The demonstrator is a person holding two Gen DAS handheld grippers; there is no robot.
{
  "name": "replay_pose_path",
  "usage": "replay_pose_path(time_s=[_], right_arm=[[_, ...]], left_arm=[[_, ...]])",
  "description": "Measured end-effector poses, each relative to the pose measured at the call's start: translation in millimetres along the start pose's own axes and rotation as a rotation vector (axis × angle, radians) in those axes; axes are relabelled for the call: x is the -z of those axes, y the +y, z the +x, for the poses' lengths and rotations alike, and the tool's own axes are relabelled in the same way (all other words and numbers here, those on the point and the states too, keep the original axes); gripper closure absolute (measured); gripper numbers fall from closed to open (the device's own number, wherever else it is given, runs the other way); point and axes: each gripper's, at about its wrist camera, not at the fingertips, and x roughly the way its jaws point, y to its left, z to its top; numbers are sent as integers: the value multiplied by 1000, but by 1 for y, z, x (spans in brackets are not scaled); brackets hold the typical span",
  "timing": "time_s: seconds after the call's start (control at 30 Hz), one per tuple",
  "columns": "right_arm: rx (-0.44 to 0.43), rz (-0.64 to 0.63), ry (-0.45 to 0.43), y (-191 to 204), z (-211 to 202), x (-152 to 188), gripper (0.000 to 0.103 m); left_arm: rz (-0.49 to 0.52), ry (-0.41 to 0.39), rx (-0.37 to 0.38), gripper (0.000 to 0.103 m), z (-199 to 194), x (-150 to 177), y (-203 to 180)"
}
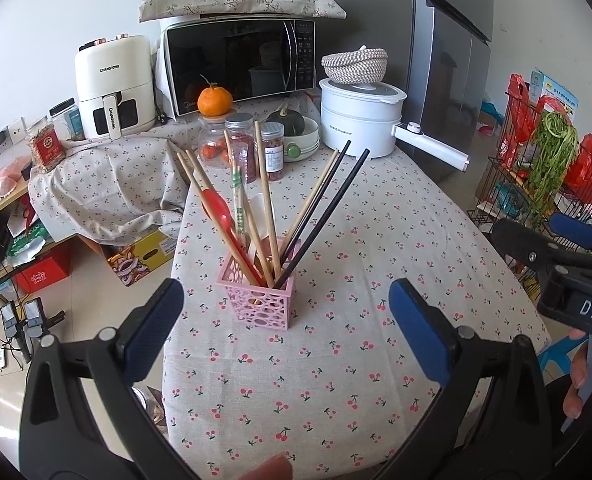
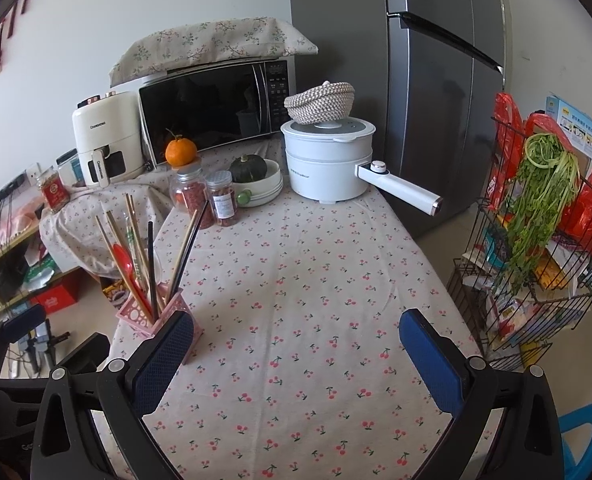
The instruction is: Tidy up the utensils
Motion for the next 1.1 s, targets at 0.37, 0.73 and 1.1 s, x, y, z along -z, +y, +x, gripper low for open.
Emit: replay_pose_path(time_s=[0.37, 0.73, 1.1], right_arm=[[-6, 6, 7, 0, 0, 1, 0], [4, -5, 2, 3, 0, 1, 0], [2, -5, 3, 2, 0, 1, 0]], left_arm=[[0, 9, 9, 1, 1, 1, -1], [2, 15, 15, 1, 2, 0, -3], [1, 14, 17, 1, 2, 1, -4]])
